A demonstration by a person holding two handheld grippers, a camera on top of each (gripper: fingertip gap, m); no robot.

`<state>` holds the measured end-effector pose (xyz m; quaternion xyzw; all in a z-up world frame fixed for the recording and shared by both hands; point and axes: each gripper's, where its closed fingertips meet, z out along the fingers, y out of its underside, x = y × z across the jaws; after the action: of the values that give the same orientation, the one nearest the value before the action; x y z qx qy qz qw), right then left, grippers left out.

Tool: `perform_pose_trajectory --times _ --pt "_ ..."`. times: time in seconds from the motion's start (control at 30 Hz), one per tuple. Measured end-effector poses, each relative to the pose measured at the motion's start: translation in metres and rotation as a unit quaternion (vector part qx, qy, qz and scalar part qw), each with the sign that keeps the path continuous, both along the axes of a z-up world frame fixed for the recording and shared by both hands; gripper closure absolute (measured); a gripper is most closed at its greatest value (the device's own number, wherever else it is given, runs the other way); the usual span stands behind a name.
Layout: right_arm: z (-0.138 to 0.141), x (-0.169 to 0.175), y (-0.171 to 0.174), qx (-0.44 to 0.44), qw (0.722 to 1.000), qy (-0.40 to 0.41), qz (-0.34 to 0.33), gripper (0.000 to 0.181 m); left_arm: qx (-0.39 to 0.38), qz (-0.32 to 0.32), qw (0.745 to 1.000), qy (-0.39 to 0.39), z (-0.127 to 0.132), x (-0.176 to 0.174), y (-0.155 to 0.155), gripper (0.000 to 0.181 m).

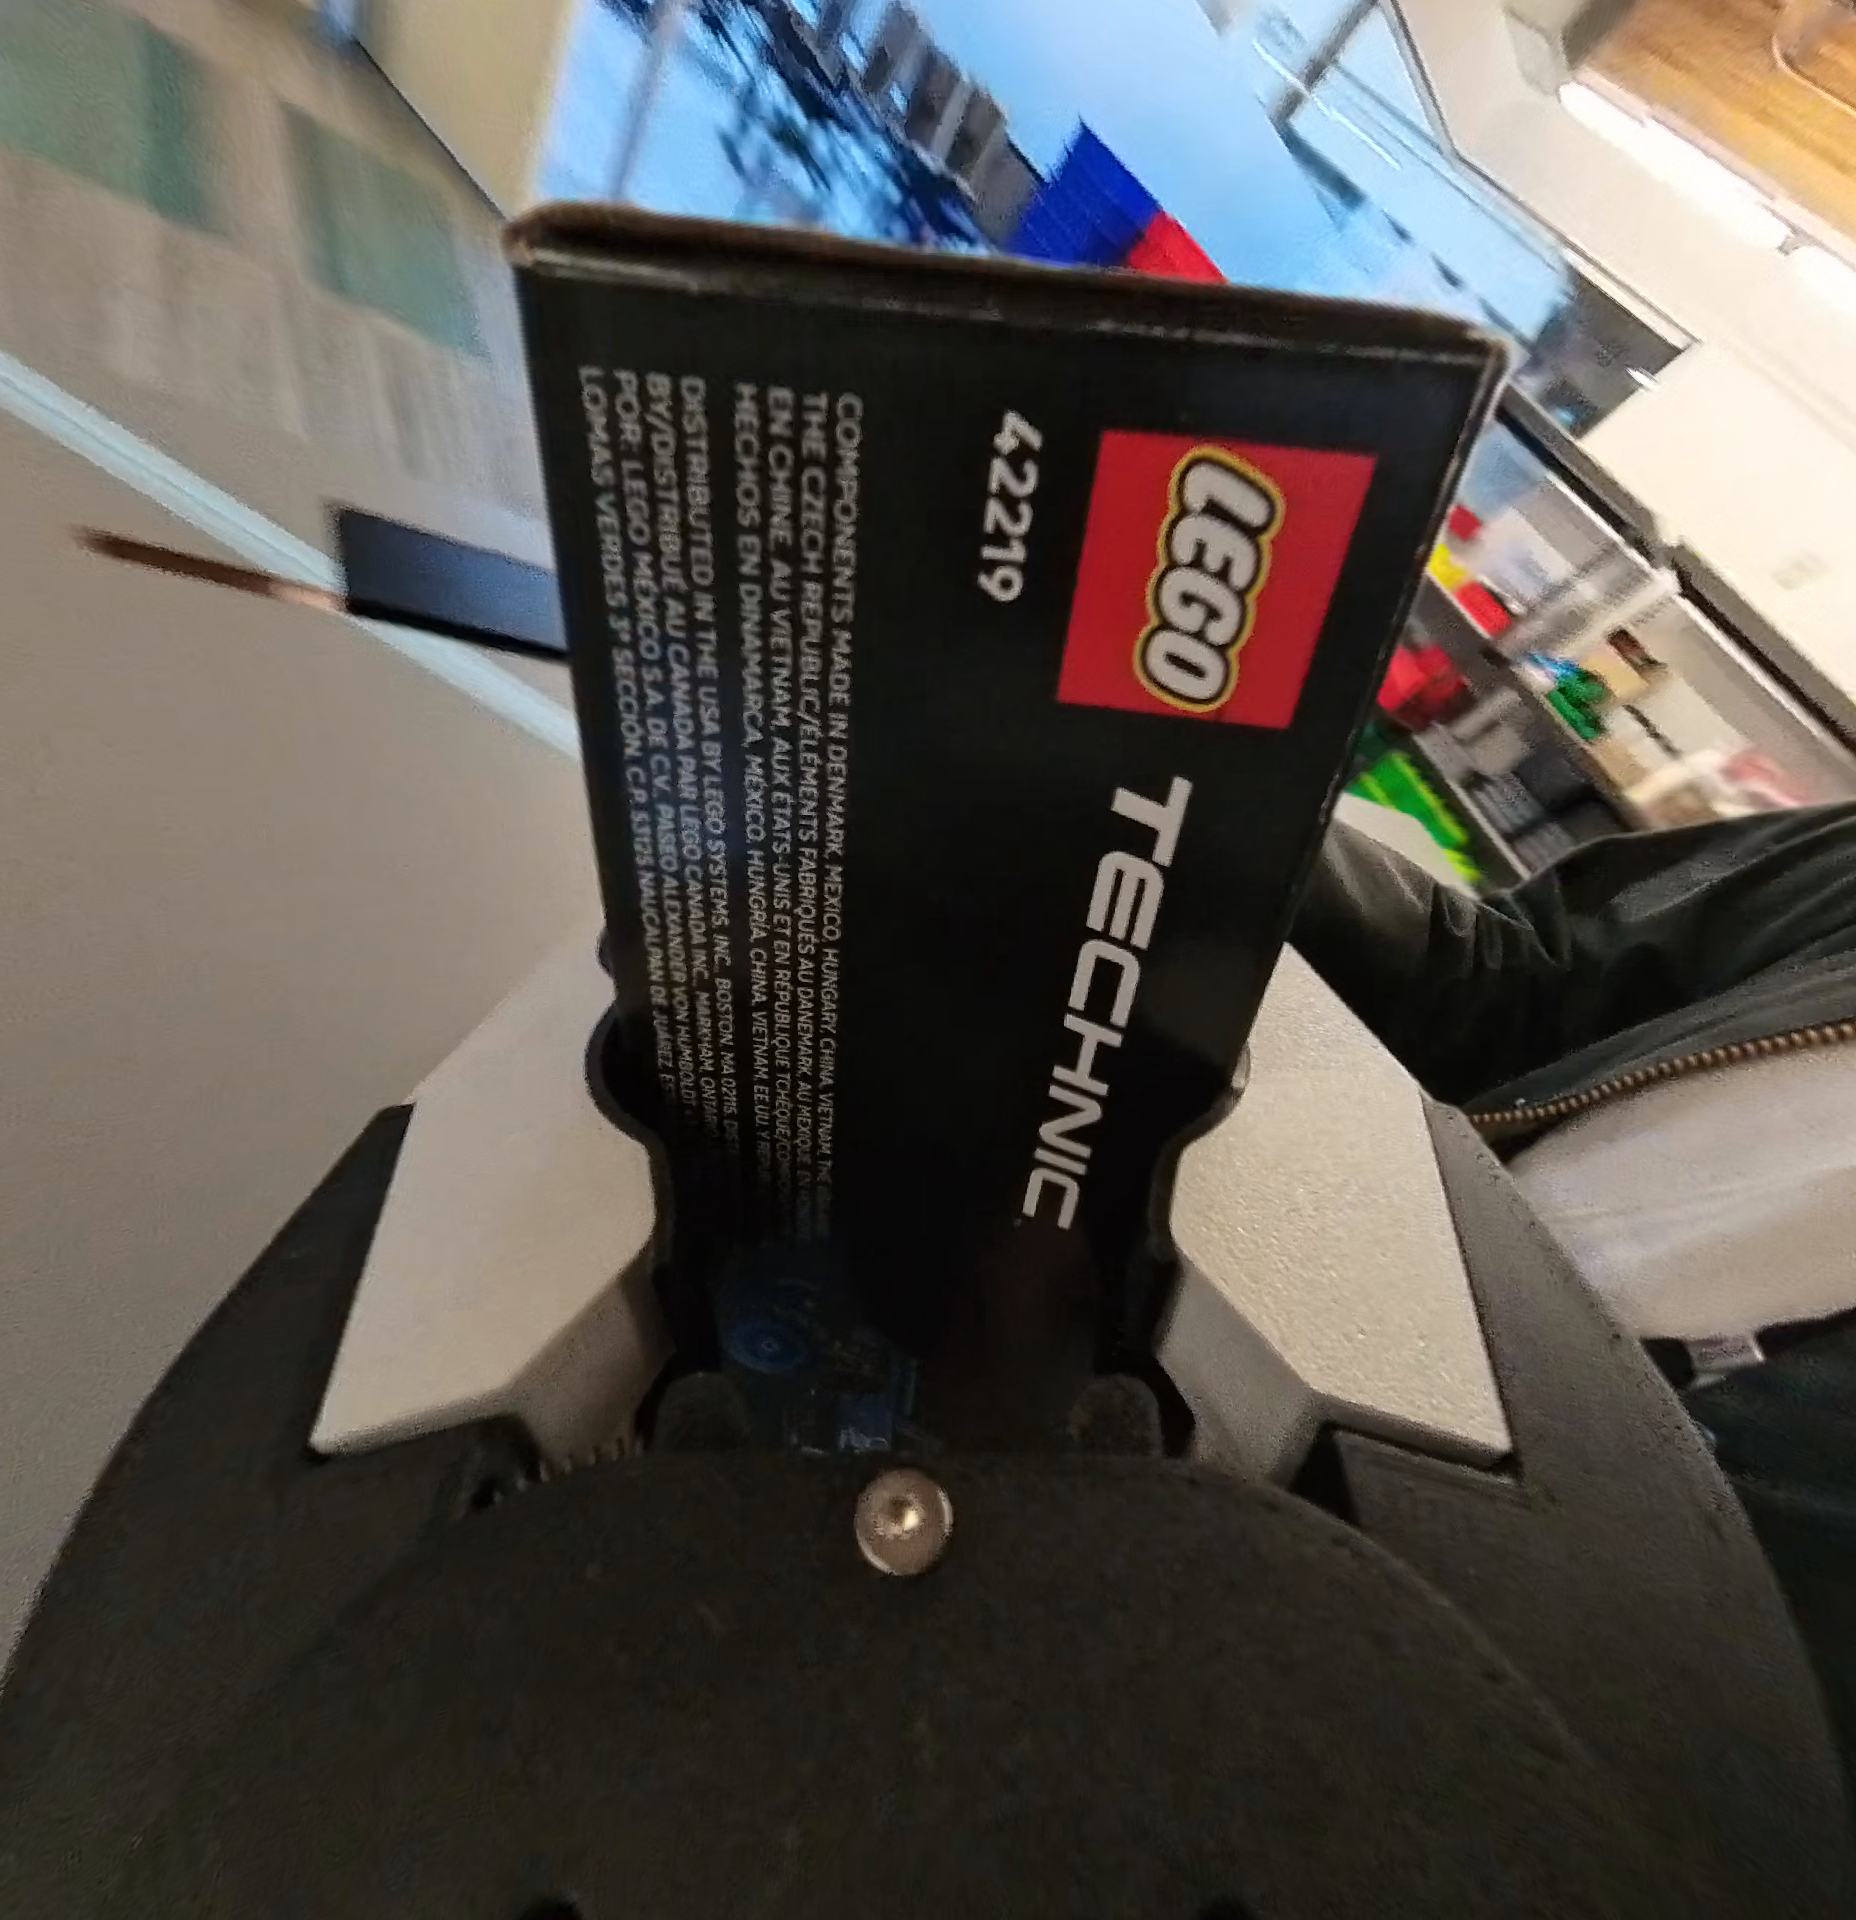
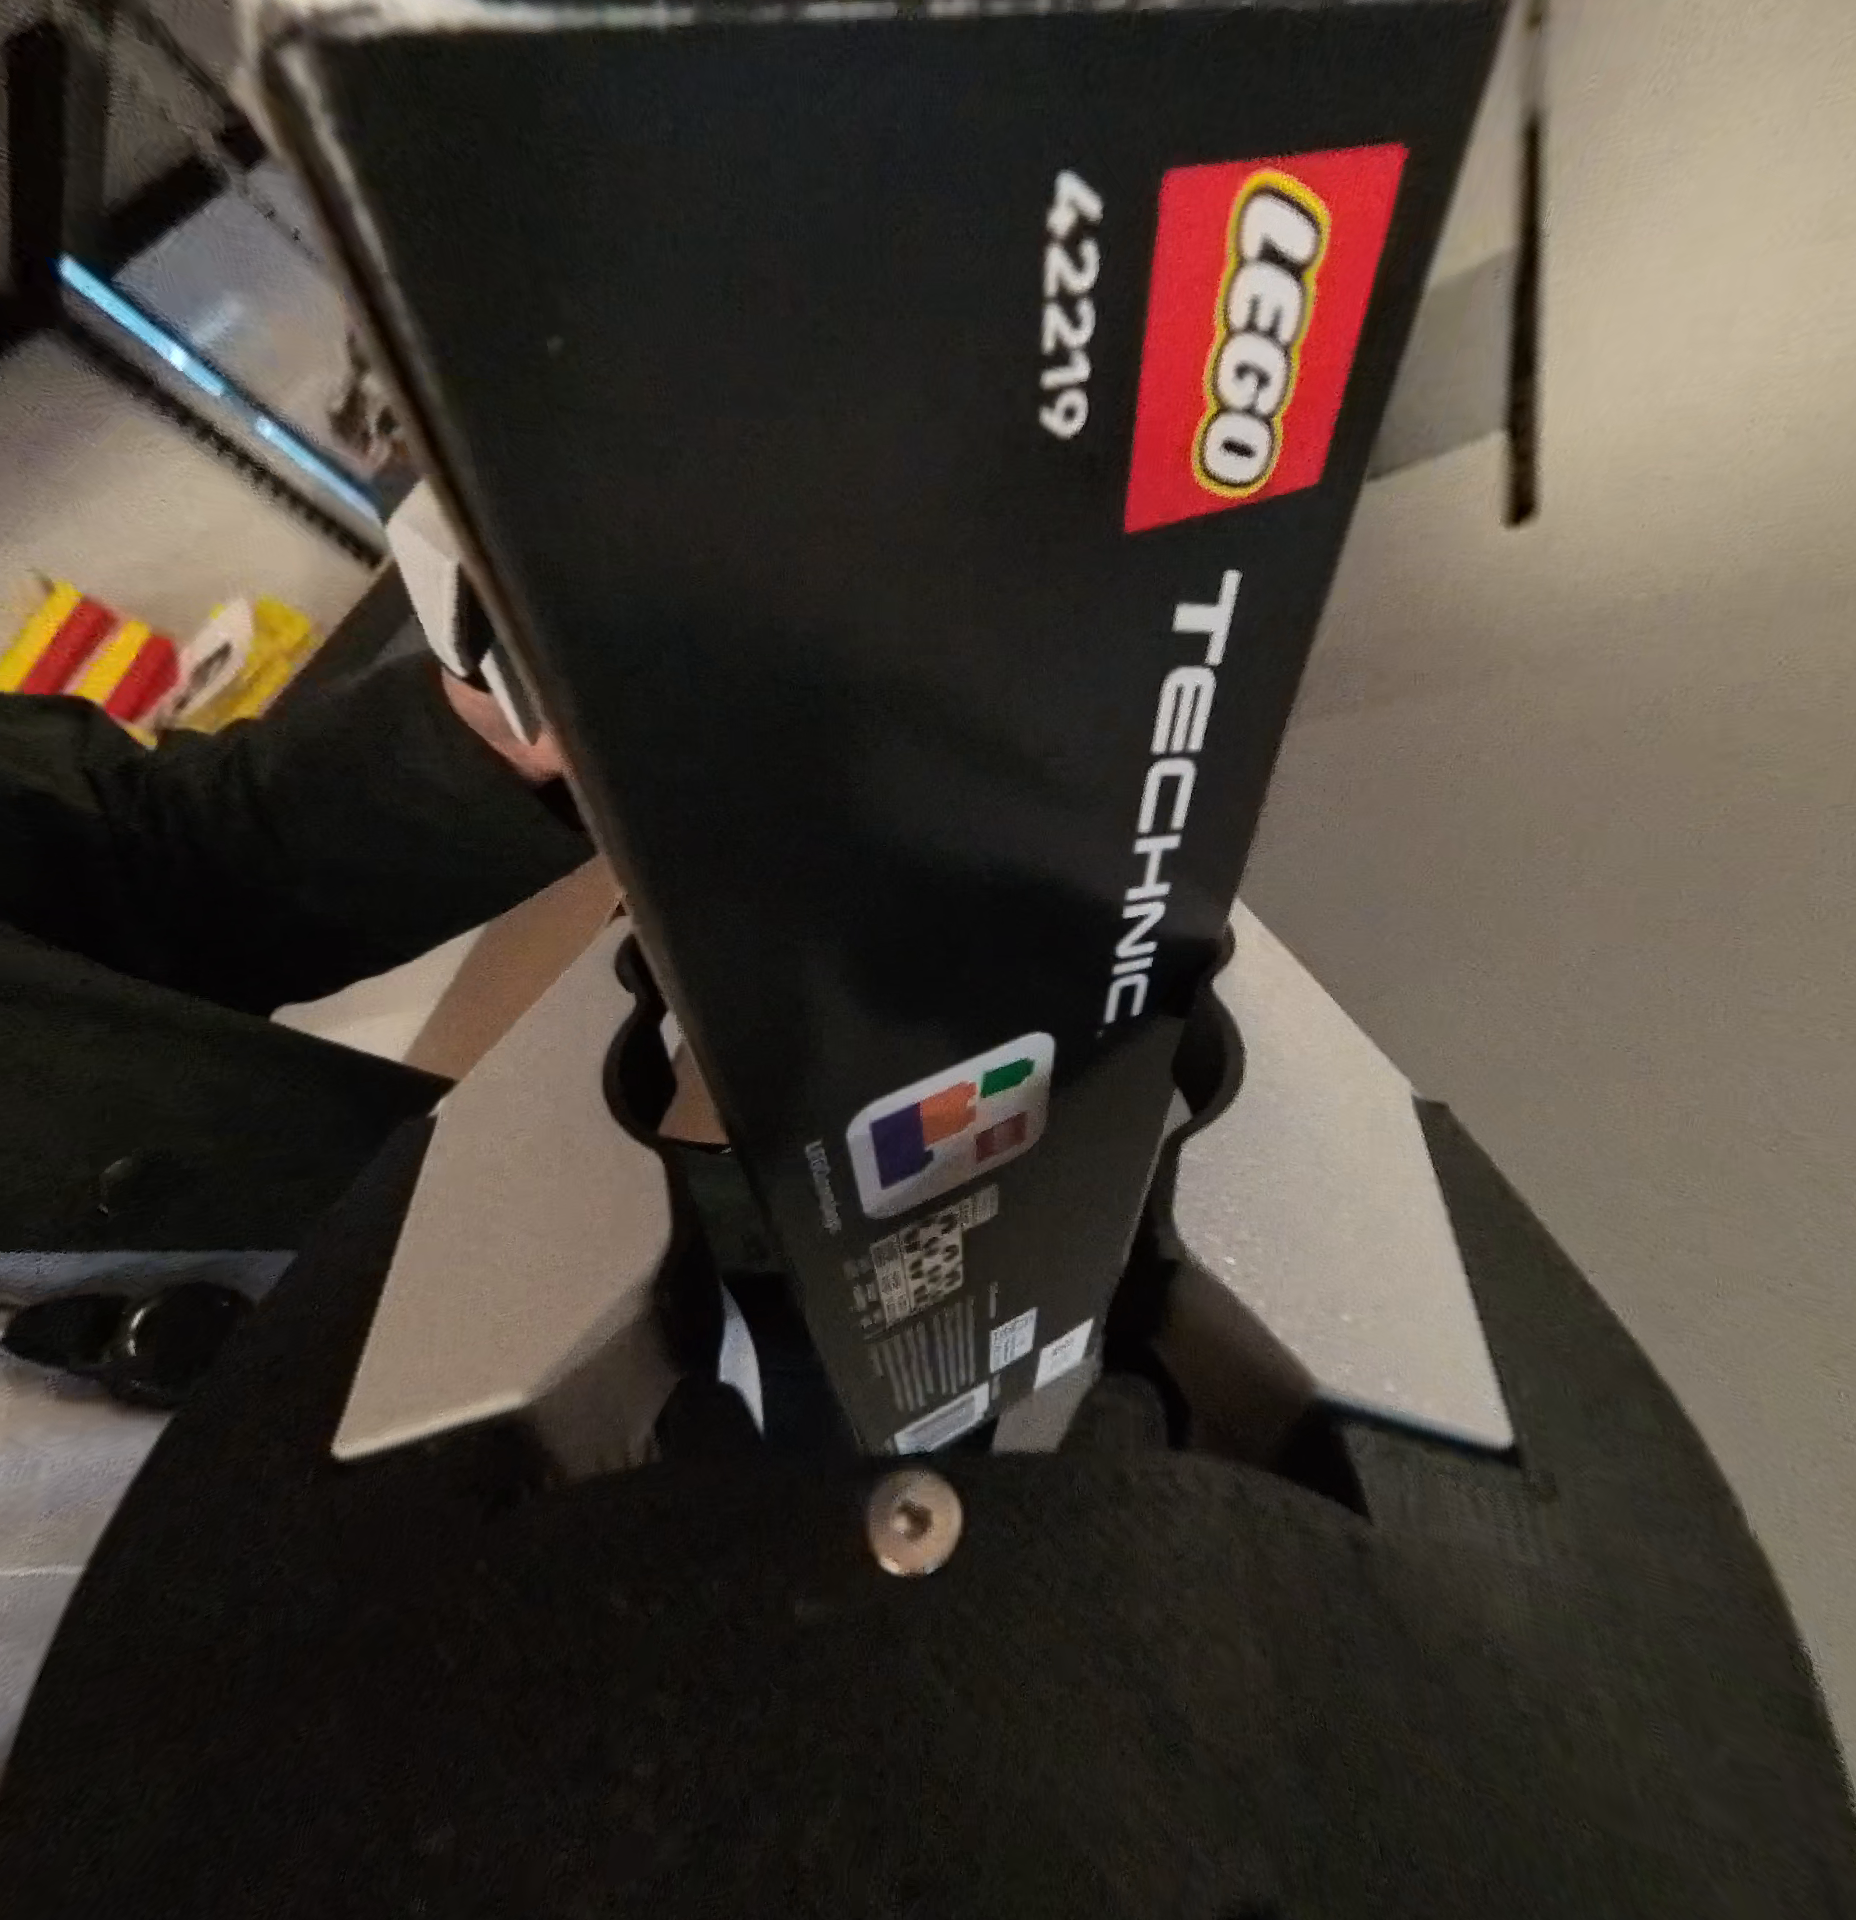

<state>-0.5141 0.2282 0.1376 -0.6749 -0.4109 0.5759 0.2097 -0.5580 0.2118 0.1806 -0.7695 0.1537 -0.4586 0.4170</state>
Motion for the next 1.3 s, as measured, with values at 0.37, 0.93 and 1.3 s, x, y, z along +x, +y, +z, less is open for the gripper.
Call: perform_pose_trajectory --times 0.37,0.93,1.3 --pt "0.056 -0.297 -0.162 0.090 0.945 0.058 0.310 0.082 0.098 0.304 0.944 0.084 0.062 -0.271 -0.189 0.076" --pt "0.037 -0.701 -0.319 0.096 0.864 0.083 0.487 0.083 0.087 0.457 0.871 0.159 0.051 -0.656 -0.347 0.076" --pt "0.043 -0.980 -0.208 0.140 0.832 0.091 0.529 0.083 0.098 0.481 0.853 0.178 0.046 -0.925 -0.242 0.075"
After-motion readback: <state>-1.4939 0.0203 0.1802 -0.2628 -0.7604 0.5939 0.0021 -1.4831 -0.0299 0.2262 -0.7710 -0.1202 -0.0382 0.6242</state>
